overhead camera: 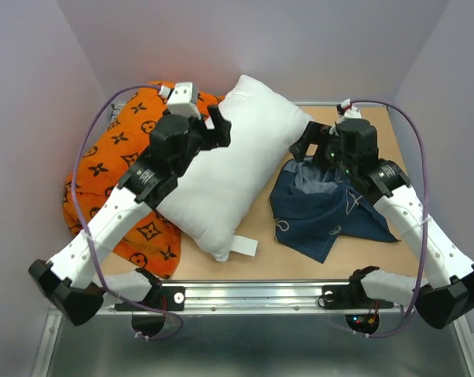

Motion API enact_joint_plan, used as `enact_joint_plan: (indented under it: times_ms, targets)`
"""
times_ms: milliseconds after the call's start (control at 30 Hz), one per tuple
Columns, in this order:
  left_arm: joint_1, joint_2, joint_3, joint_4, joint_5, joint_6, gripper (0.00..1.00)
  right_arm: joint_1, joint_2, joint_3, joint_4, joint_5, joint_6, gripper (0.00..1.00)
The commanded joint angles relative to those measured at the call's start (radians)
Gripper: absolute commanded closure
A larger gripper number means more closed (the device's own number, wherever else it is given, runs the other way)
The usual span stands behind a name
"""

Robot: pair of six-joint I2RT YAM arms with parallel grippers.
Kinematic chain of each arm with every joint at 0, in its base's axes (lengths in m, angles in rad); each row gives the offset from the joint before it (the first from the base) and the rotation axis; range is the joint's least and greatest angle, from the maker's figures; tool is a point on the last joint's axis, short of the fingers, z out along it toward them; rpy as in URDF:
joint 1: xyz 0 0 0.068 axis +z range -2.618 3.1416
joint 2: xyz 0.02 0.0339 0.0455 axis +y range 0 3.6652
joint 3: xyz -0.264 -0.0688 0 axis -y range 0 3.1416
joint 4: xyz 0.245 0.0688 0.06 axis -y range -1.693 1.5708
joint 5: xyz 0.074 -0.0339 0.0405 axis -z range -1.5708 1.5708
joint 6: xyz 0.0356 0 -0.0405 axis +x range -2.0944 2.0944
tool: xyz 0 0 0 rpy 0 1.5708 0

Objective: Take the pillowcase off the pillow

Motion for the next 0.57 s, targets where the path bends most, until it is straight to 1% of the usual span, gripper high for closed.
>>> enact_joint_plan:
  times_ms: [0, 33, 100, 133, 167, 233, 367, 533]
  targets:
    - [-0.006, -0.192, -0.164, 0.042, -0.036, -0.026, 0.08, -0.014, -0.082, -0.087, 0.069, 0.092, -0.009, 0.0]
    - [-0.006, -0.22, -0.227, 0.018, -0.045, -0.03, 0.08, -0.015, -0.089, -0.097, 0.077, 0.103, -0.022, 0.0]
    - [-0.006, -0.303, -0.286, 0.002, -0.062, -0.033, 0.08, -0.015, -0.105, -0.12, 0.08, 0.105, -0.035, 0.0]
    - [-0.006, -0.33, -0.345, 0.002, -0.074, -0.033, 0.08, -0.015, -0.111, -0.128, 0.082, 0.105, -0.038, 0.0]
    - [-0.006, -0.379, -0.373, 0.002, -0.101, -0.035, 0.08, -0.015, -0.125, -0.145, 0.083, 0.108, -0.03, 0.0]
    - [-0.006, -0.419, -0.433, -0.004, -0.122, -0.036, 0.07, -0.015, -0.149, -0.169, 0.102, 0.112, -0.033, 0.0]
    - [-0.006, -0.475, -0.474, -0.019, -0.134, -0.041, 0.07, -0.015, -0.183, -0.209, 0.111, 0.147, -0.049, 0.0]
    - [-0.006, -0.481, -0.488, -0.007, -0.154, -0.055, 0.07, -0.015, -0.186, -0.219, 0.112, 0.134, -0.049, 0.0]
